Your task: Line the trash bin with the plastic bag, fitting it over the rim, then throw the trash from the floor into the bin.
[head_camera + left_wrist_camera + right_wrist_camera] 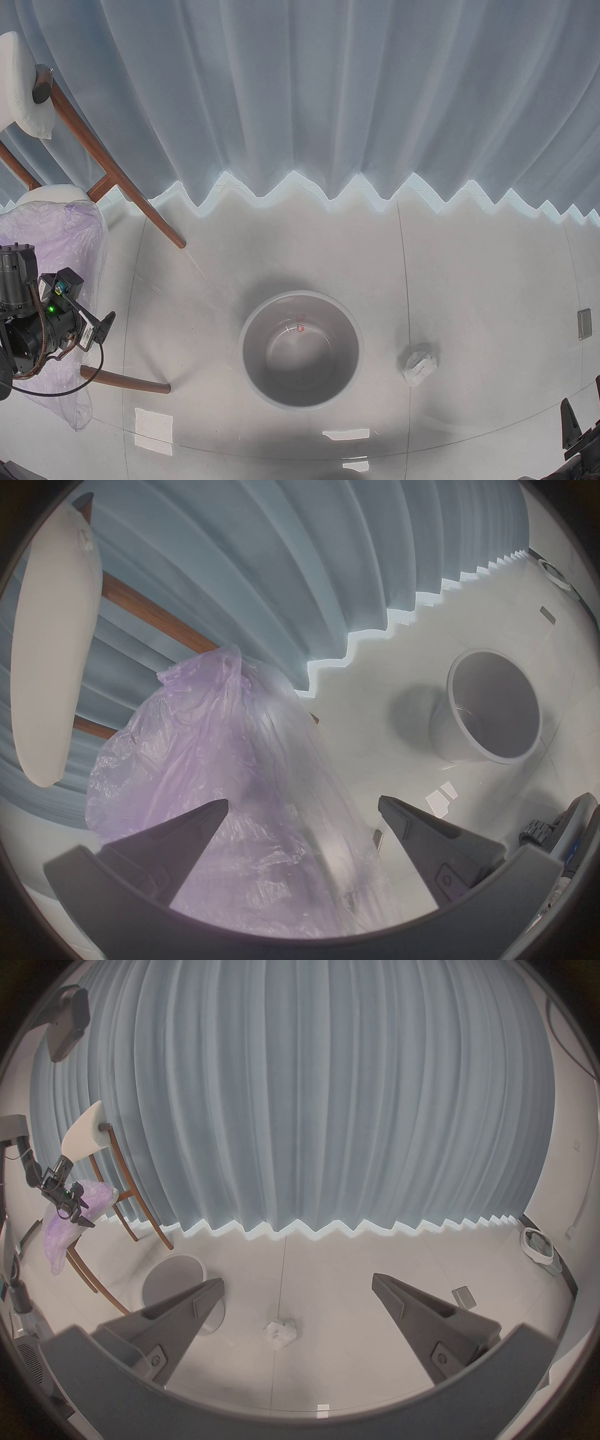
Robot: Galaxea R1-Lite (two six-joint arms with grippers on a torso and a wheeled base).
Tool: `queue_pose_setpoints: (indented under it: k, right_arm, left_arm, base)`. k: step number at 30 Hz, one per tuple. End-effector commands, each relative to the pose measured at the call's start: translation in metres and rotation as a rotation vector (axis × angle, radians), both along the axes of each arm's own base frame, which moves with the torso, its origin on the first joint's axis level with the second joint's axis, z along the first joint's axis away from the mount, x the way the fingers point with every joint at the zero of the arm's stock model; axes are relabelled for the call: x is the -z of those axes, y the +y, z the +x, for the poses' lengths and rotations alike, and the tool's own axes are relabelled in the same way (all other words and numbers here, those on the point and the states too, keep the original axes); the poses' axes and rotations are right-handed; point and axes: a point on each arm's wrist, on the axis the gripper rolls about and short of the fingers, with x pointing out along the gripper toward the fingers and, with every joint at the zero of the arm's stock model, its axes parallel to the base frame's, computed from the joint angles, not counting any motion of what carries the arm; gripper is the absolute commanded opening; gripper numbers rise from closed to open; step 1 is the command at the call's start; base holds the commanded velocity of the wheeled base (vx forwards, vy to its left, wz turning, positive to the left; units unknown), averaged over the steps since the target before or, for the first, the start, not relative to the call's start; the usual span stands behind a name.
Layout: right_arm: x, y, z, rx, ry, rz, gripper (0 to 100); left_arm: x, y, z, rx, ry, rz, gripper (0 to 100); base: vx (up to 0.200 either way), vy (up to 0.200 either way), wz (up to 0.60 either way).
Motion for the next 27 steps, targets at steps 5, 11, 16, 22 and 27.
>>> queue_pose_setpoints:
  k: [5, 11, 16, 22, 27]
  right_arm:
    - [0.005, 0.0, 0.0, 0.0, 0.0, 0.0, 100]
    - [0.005, 0.0, 0.0, 0.0, 0.0, 0.002, 100]
    - [0.005, 0.0, 0.0, -0.001, 0.0, 0.006, 100]
    - [0.005, 0.0, 0.0, 0.001, 0.0, 0.008, 100]
    - [0.005, 0.0, 0.0, -0.001, 0.0, 0.008, 100]
  left_arm:
    - [0.002, 0.008, 0.003, -0.039, 0.013, 0.007, 100]
    - [0.002, 0.009, 0.002, -0.042, 0.011, 0.004, 0]
    - [-0.001, 0.011, 0.002, -0.048, -0.003, -0.01, 0]
    - [-0.016, 0.017, -0.011, -0.042, -0.082, -0.048, 0]
    - [-0.035, 0.013, -0.038, 0.065, -0.202, -0.192, 0]
  base:
    - [0.0, 0.0, 0.0]
    - [0.0, 0.0, 0.0]
    - [0.0, 0.0, 0.0]
    - [0.0, 0.0, 0.0]
    - [0.0, 0.0, 0.0]
